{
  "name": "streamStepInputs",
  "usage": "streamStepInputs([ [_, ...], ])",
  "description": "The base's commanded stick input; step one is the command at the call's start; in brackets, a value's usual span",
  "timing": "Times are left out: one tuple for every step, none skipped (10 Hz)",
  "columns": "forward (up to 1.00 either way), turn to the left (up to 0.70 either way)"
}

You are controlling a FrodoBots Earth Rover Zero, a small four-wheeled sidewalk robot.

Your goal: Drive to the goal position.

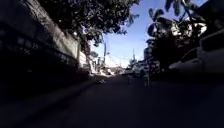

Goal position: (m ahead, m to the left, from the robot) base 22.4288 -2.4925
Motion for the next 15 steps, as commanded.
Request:
streamStepInputs([
  [0.87, 0.0],
  [0.87, 0.0],
  [0.87, 0.0],
  [0.88, 0.0],
  [0.88, 0.0],
  [0.91, 0.0],
  [0.91, 0.0],
  [0.91, 0.0],
  [0.91, 0.0],
  [0.91, 0.0],
  [0.91, 0.0],
  [0.91, 0.0],
  [0.91, 0.0],
  [0.91, 0.0],
  [0.91, 0.0],
])
